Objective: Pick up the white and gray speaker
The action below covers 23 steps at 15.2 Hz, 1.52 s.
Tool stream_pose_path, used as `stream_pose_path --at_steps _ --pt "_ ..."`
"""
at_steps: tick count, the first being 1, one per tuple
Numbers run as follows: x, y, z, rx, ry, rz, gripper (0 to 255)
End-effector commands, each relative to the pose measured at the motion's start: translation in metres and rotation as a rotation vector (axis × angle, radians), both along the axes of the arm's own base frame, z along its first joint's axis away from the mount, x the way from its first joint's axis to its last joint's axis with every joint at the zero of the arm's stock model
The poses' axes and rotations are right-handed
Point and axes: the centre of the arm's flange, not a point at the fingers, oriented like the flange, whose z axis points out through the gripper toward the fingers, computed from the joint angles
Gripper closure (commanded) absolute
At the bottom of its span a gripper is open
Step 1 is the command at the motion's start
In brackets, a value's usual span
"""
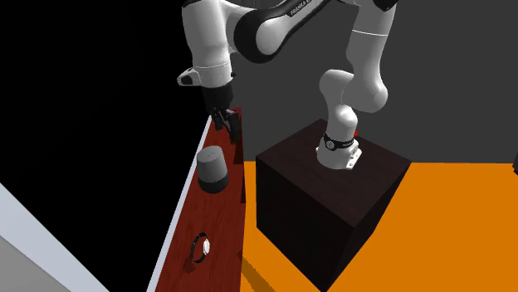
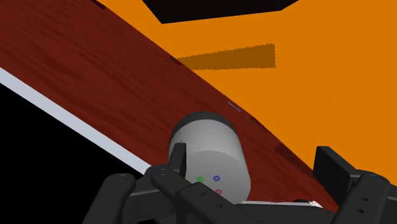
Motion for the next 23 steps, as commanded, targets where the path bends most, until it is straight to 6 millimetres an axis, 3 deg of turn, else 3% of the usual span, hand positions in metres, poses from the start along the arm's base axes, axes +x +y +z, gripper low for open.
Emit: stream_pose_path --at_steps 1,3,10,12,13,23 --pt "0.016 -0.014 -0.019 -0.009 0.017 -0.017 0" --pt "0.026 -0.023 -0.029 -0.013 0.027 -0.027 0" --pt "0.026 -0.023 -0.069 -0.013 0.027 -0.027 0" --pt "0.026 -0.023 -0.069 -0.013 0.027 -0.027 0" --pt "0.025 -0.024 -0.069 -0.013 0.027 -0.027 255" --pt "0.026 -0.023 -0.064 -0.013 0.027 -0.027 255"
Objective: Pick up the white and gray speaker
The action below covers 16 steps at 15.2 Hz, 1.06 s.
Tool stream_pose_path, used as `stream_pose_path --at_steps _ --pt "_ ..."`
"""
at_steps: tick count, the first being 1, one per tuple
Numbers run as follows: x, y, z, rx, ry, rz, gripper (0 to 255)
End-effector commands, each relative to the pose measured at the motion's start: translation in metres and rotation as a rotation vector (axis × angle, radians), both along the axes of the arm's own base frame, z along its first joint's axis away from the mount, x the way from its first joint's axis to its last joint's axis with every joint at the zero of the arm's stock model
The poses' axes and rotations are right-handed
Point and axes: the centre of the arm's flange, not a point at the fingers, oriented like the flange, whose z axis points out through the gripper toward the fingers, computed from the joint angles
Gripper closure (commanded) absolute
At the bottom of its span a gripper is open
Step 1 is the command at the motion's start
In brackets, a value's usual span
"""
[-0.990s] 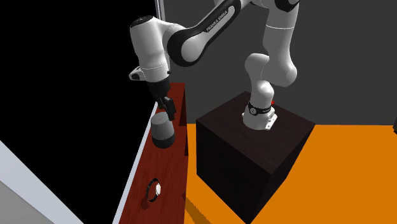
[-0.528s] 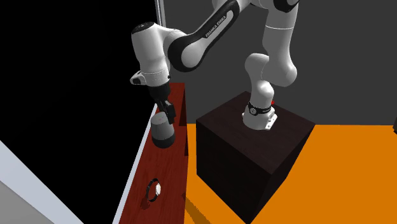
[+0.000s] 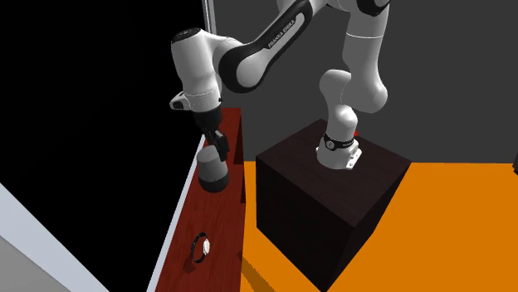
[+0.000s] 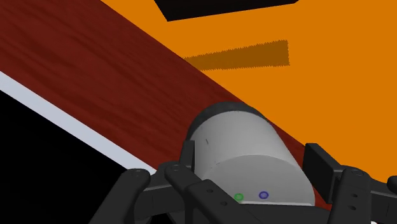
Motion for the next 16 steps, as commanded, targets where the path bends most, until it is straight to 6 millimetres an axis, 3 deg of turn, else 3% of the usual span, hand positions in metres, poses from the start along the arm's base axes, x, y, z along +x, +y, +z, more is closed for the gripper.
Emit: stream_pose_path --at_steps 1,14,16 --pt "0.0 0.001 0.007 0.0 0.001 0.0 255" --pt "0.0 0.001 0.076 0.0 0.001 0.0 255" --pt "0.0 0.001 0.076 0.0 0.001 0.0 255"
